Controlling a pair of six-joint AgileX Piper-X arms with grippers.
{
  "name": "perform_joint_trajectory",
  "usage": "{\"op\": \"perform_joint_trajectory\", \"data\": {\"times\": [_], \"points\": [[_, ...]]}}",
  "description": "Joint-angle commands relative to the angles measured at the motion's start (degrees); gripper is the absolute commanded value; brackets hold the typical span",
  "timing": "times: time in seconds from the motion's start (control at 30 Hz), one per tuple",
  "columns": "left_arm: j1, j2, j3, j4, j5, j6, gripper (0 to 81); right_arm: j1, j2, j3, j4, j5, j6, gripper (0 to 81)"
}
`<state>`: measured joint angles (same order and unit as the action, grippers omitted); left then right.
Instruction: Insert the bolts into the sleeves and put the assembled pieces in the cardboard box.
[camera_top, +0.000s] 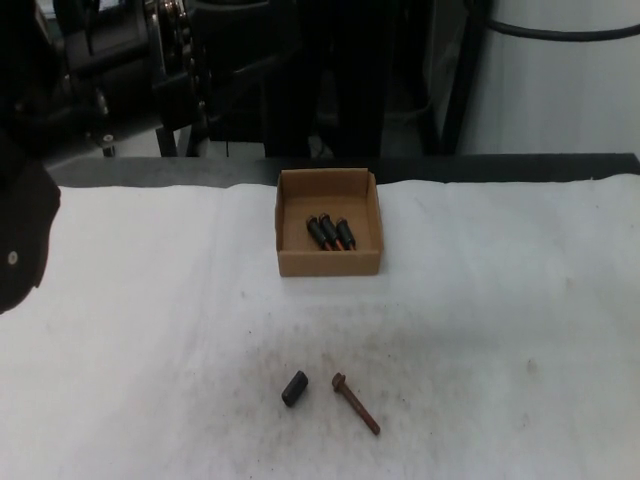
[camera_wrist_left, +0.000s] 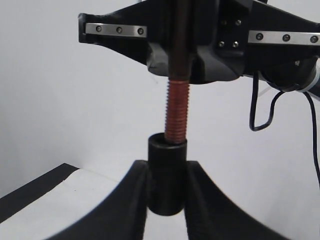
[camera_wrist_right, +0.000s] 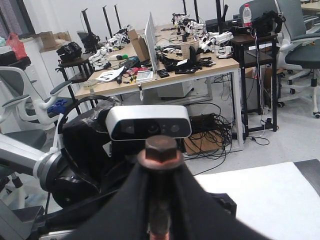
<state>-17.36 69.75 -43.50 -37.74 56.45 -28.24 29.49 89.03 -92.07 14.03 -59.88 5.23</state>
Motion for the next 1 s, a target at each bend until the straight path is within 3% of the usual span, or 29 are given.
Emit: {"op": "perform_joint_trajectory", "data": {"times": [0.0,0.77,0.83,0.9,0.97], "points": [[0.1,-0.7,-1.1,-1.9,0.2,-0.5,0.3,-0.2,-0.6,-0.2,0.3,-0.3,-0.5,0.8],[0.6,-0.7,-1.1,-2.1,0.2,-0.5,0.3,-1.4,-0.6,-0.2,4.6,-0.3,-3.6,1.0],[0.6,-0.7,-1.1,-2.1,0.2,-0.5,0.3,-1.4,-0.6,-0.2,4.6,-0.3,-3.6,8.5],[0.6,-0.7,-1.1,-2.1,0.2,-0.5,0.3,-1.4,-0.6,-0.2,4.6,-0.3,-3.6,22.0],[0.6,-0.7,-1.1,-2.1,0.2,-0.5,0.3,-1.4,-0.6,-0.2,4.6,0.0,-2.8,41.4]]}}
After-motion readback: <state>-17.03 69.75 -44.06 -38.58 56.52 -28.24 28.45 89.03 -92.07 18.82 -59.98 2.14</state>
